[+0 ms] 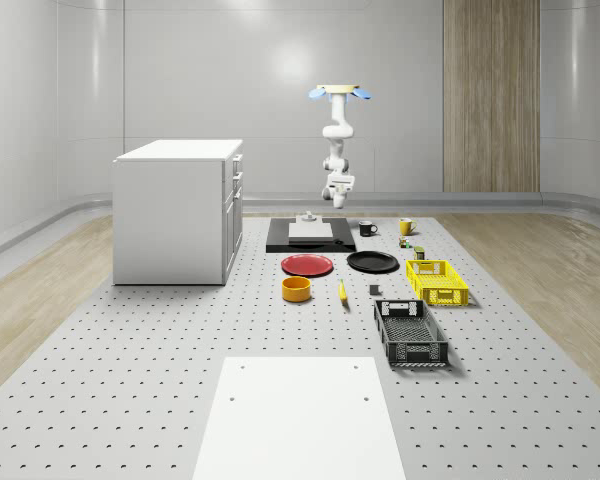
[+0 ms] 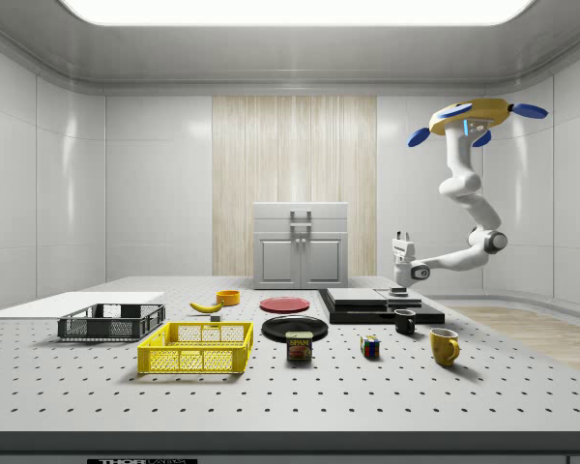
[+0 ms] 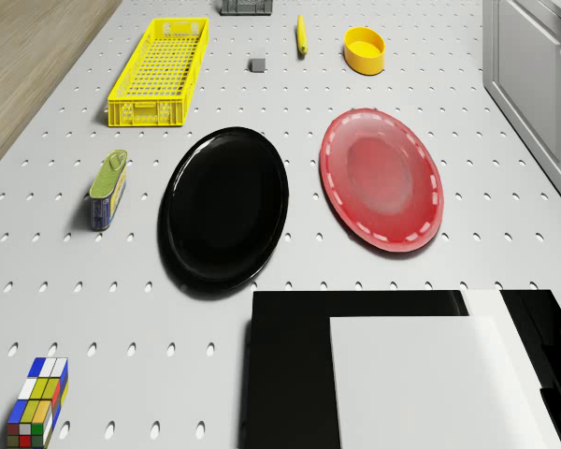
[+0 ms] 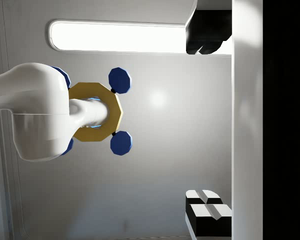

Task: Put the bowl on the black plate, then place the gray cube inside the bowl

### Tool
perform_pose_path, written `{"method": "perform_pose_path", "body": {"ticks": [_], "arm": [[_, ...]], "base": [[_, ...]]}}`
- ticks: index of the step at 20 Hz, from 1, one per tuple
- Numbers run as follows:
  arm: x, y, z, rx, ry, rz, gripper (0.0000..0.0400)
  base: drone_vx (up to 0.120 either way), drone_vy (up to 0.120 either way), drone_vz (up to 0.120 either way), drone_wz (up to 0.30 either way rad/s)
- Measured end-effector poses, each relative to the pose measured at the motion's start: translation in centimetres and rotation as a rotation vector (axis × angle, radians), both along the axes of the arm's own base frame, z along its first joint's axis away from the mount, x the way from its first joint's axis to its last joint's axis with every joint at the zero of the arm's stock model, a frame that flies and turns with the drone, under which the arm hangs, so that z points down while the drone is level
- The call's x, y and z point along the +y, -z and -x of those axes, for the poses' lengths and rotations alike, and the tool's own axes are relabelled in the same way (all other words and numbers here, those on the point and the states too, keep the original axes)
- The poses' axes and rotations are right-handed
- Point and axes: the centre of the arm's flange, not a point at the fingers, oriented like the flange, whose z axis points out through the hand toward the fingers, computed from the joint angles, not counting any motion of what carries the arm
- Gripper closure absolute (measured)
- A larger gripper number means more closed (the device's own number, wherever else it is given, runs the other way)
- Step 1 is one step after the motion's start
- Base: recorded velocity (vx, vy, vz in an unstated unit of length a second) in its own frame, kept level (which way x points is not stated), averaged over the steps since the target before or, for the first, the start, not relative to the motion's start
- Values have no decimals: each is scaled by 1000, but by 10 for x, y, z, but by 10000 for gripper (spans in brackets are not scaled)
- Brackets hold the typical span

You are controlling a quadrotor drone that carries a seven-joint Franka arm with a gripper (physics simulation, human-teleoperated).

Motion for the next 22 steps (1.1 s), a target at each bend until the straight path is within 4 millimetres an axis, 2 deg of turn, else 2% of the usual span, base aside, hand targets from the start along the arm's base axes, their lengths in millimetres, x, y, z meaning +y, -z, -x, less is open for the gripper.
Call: {"method": "perform_pose_path", "body": {"ticks": [6, 11, 14, 17, 19, 22], "arm": [[16, 3, 0, -4, 5, 162, 0], [45, 16, 0, -7, 14, 489, 0], [70, 40, 0, -8, 24, 832, 0], [88, 82, -2, -7, 39, 1299, 0], [88, 117, -3, -5, 50, 1646, 0], [69, 160, -4, -3, 66, 2126, 0]], "base": [[120, -120, 0, 0], [120, -120, 0, 0], [120, -120, 0, 0], [120, -67, 0, 0], [120, 0, -40, 0], [120, 0, -120, 0]]}}
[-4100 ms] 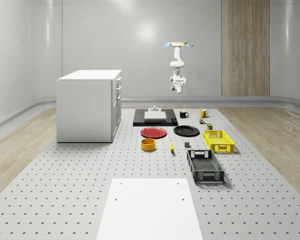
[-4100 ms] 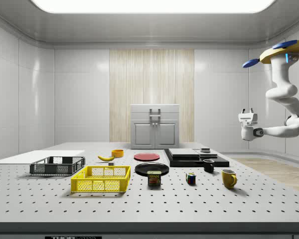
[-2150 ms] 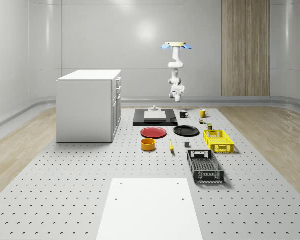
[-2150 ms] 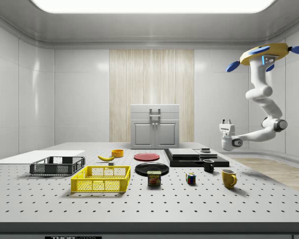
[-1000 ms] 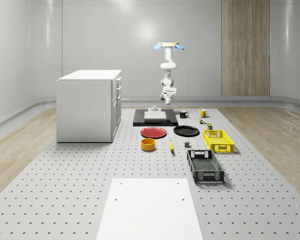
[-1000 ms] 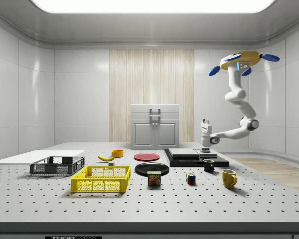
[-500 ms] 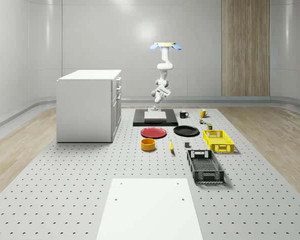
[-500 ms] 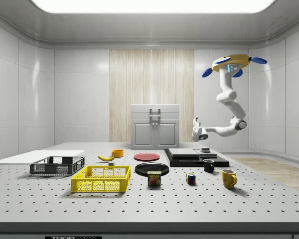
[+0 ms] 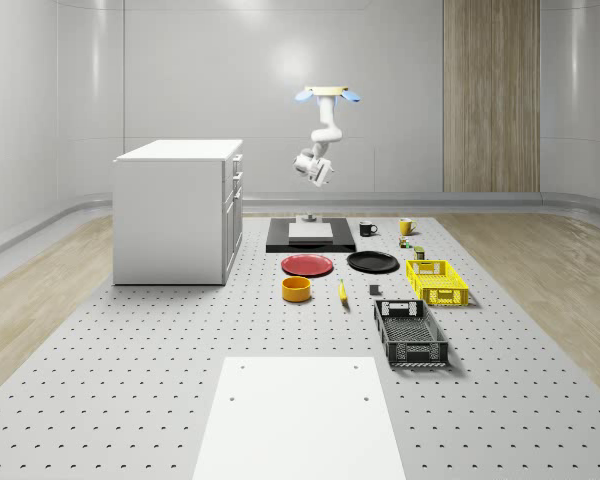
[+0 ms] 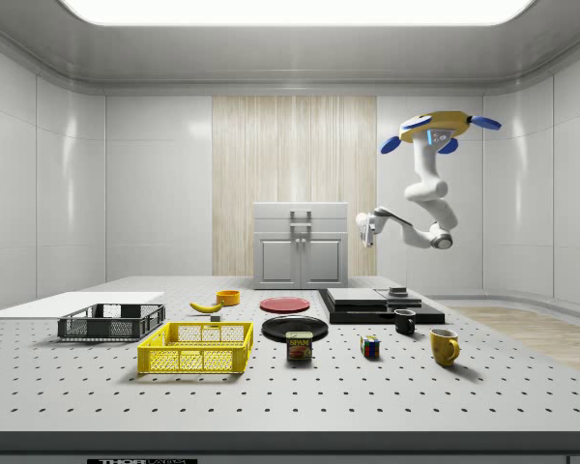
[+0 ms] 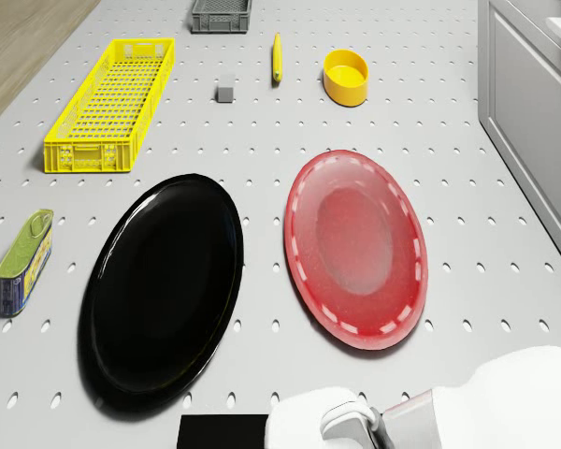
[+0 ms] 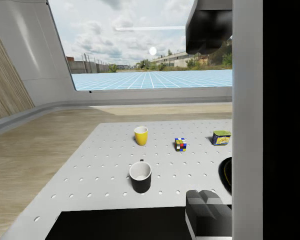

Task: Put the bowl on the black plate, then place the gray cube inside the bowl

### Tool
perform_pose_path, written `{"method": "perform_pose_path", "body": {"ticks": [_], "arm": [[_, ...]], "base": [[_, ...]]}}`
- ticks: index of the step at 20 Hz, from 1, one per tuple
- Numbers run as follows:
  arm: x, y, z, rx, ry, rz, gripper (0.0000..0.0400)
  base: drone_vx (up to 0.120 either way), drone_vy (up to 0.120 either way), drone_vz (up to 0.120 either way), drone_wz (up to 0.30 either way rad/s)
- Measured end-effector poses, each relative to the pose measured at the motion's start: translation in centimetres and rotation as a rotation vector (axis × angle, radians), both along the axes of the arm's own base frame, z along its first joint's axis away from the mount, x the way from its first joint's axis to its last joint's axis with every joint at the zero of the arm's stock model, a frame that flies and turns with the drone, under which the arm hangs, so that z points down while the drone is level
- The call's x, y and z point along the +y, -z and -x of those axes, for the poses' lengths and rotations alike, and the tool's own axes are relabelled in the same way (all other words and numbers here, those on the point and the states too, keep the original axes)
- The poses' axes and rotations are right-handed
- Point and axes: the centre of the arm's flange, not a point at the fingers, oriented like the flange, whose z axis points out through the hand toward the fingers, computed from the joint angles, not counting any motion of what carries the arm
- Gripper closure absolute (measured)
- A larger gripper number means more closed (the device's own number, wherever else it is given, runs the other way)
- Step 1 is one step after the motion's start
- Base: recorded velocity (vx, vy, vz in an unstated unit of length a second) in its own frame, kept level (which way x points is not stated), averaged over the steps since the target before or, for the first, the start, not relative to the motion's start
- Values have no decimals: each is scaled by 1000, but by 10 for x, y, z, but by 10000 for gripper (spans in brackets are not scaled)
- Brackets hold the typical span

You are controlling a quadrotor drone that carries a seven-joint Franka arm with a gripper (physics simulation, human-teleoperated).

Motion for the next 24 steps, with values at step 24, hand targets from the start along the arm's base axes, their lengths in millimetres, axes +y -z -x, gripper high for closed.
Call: {"method": "perform_pose_path", "body": {"ticks": [24], "arm": [[-77, 40, -1, 11, 26, 907, 0]], "base": [[120, -73, -120, 0]]}}
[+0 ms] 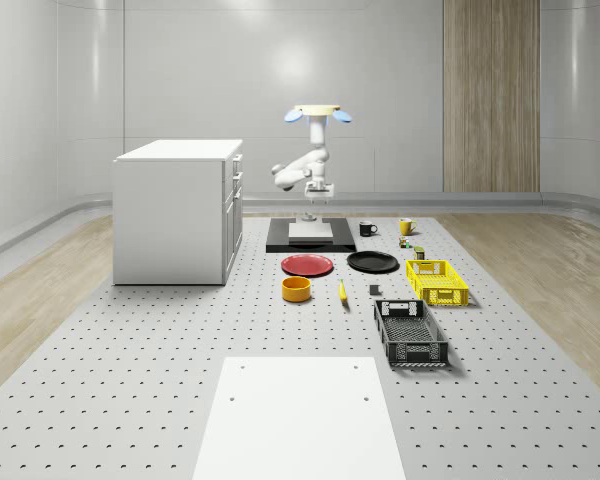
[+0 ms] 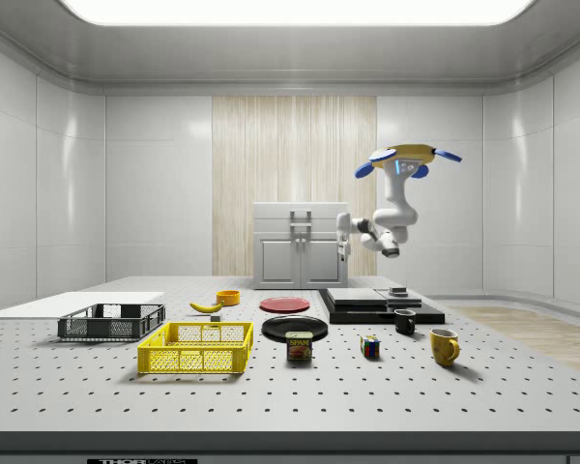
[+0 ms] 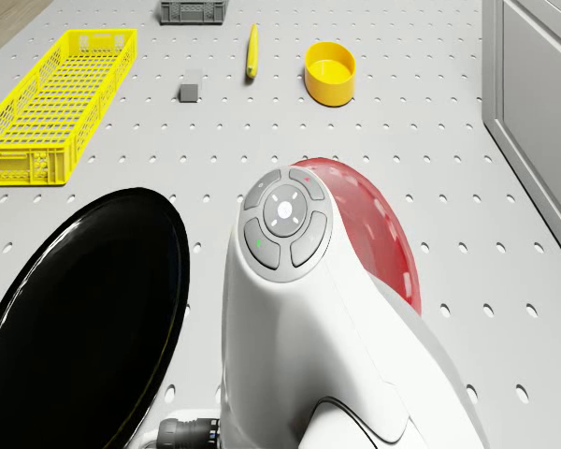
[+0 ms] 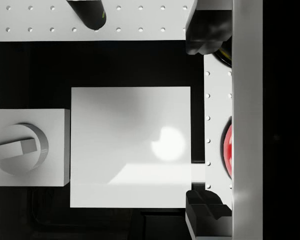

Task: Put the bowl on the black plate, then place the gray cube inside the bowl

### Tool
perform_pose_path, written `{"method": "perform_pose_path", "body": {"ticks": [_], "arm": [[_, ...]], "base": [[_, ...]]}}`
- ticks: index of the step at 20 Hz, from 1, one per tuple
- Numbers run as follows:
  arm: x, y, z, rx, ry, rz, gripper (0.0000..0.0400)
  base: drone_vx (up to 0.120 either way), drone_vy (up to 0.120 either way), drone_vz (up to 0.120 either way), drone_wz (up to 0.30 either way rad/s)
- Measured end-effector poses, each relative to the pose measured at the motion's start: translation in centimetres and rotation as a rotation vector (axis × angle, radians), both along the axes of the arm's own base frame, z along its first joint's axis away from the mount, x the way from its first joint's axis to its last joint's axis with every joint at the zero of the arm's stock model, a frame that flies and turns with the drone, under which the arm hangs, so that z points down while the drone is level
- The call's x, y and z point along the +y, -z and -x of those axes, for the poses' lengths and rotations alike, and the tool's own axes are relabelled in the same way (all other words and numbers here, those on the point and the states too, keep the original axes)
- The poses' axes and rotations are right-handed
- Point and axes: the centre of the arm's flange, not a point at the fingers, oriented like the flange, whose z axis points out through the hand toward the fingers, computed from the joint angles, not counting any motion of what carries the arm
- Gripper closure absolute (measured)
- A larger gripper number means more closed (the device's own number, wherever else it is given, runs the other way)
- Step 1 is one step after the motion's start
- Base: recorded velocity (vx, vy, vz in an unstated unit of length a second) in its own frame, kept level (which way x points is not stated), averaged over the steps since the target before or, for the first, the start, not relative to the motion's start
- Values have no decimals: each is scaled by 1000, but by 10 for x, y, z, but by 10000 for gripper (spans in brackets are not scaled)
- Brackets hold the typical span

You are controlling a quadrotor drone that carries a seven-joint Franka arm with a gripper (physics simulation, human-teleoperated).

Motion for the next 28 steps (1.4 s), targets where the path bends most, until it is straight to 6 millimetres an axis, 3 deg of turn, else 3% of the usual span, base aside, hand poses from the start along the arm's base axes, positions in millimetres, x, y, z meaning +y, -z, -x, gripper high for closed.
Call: {"method": "perform_pose_path", "body": {"ticks": [4, 17, 24, 28], "arm": [[-1, 0, 0, 0, 0, 7, 0], [-1, 0, 0, 1, 0, 12, 0], [-1, 0, 0, 1, 0, 13, 0], [-1, 0, 0, 1, 0, 13, 0]], "base": [[120, -120, -100, 0], [120, -6, 0, 0], [120, -109, 0, 0], [120, 0, 0, 0]]}}
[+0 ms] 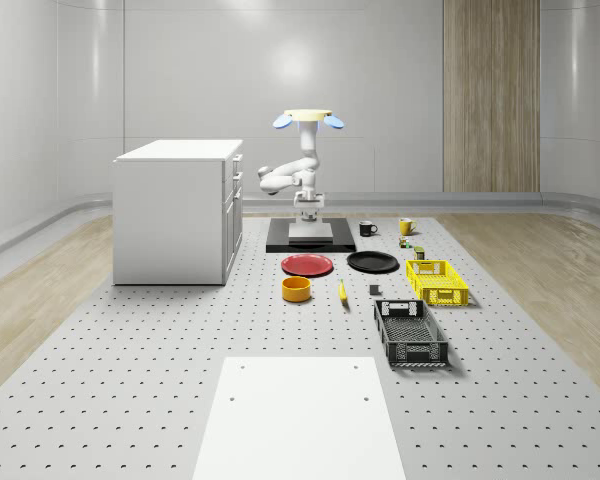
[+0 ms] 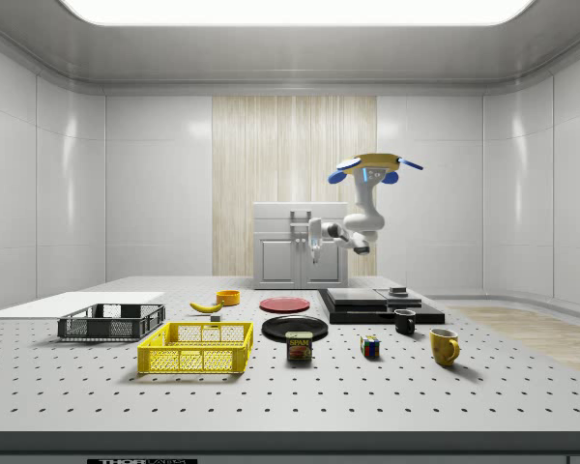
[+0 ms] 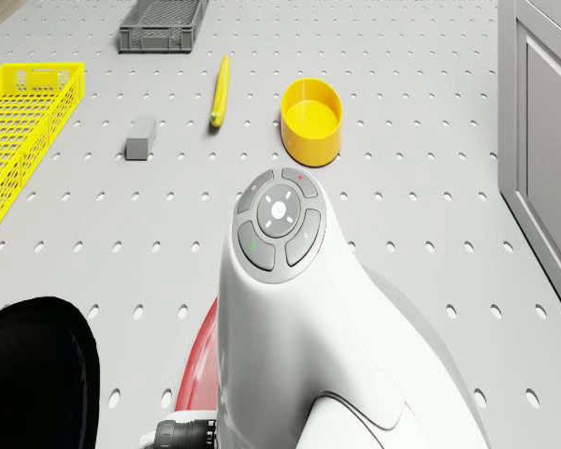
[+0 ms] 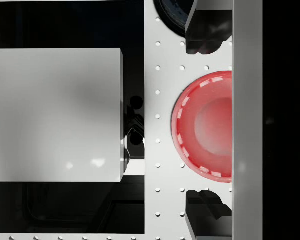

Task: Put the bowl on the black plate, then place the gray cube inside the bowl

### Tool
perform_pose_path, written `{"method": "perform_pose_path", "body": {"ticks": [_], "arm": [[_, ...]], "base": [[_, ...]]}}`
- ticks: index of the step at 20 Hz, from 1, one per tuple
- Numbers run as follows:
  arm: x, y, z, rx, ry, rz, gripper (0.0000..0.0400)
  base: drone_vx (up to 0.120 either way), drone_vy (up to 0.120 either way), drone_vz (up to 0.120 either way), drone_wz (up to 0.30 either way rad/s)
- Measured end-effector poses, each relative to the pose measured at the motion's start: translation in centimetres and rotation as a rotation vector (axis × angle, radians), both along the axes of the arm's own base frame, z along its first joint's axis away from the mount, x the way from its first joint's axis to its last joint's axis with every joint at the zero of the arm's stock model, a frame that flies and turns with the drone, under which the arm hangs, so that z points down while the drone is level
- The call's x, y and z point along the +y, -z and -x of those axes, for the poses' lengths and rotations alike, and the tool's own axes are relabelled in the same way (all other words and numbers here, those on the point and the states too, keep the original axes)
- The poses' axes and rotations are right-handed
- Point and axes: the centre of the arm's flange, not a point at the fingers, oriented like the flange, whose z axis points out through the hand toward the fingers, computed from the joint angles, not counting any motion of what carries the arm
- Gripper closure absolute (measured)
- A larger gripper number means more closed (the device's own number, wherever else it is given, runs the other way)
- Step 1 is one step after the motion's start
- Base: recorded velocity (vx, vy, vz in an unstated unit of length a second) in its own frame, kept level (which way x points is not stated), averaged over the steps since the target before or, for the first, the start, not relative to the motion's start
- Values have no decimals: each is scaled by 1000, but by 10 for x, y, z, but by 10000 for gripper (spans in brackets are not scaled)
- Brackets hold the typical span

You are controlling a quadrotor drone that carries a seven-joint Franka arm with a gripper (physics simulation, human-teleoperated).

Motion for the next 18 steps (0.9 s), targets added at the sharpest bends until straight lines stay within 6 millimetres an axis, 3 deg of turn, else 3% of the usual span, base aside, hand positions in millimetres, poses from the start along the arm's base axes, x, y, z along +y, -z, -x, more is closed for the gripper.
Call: {"method": "perform_pose_path", "body": {"ticks": [2, 8, 14, 18], "arm": [[0, 0, 0, 0, 0, 0, 0], [0, 0, 0, 0, 0, 0, 0], [0, 0, 0, 0, 0, 0, 0], [0, 0, 0, 0, 0, 0, 0]], "base": [[120, 0, 0, 0], [120, 0, -120, 0], [120, 0, 0, 0], [120, 0, -120, 0]]}}
